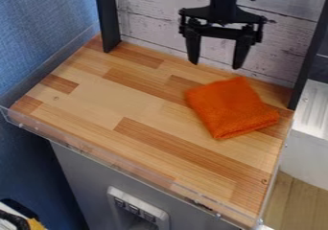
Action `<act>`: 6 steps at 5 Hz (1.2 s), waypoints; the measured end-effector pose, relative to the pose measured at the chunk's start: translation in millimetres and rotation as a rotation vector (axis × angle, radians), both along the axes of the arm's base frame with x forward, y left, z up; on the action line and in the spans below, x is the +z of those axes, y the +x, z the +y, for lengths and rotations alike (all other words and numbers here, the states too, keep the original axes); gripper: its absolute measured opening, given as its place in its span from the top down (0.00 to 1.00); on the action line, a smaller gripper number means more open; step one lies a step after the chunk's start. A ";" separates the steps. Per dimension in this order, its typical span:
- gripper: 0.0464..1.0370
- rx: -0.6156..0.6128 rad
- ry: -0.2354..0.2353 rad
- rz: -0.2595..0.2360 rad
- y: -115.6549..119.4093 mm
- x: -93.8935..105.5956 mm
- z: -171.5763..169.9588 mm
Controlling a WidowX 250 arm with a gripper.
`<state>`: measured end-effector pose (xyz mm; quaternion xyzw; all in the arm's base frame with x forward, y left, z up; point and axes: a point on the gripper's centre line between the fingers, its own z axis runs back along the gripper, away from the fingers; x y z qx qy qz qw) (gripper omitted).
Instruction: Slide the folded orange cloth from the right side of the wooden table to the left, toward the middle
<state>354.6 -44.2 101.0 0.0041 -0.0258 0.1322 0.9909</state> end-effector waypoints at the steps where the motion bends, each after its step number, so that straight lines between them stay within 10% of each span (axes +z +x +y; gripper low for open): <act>1: 0.04 0.029 -0.001 -0.014 0.6 0.5 -10.5; 2: 0.07 0.046 -0.001 -0.009 -0.5 3.7 -17.9; 4: 0.65 0.074 0.005 0.024 2.3 -18.3 -21.3; 6: 0.98 0.074 0.006 0.074 -5.1 -50.6 -24.3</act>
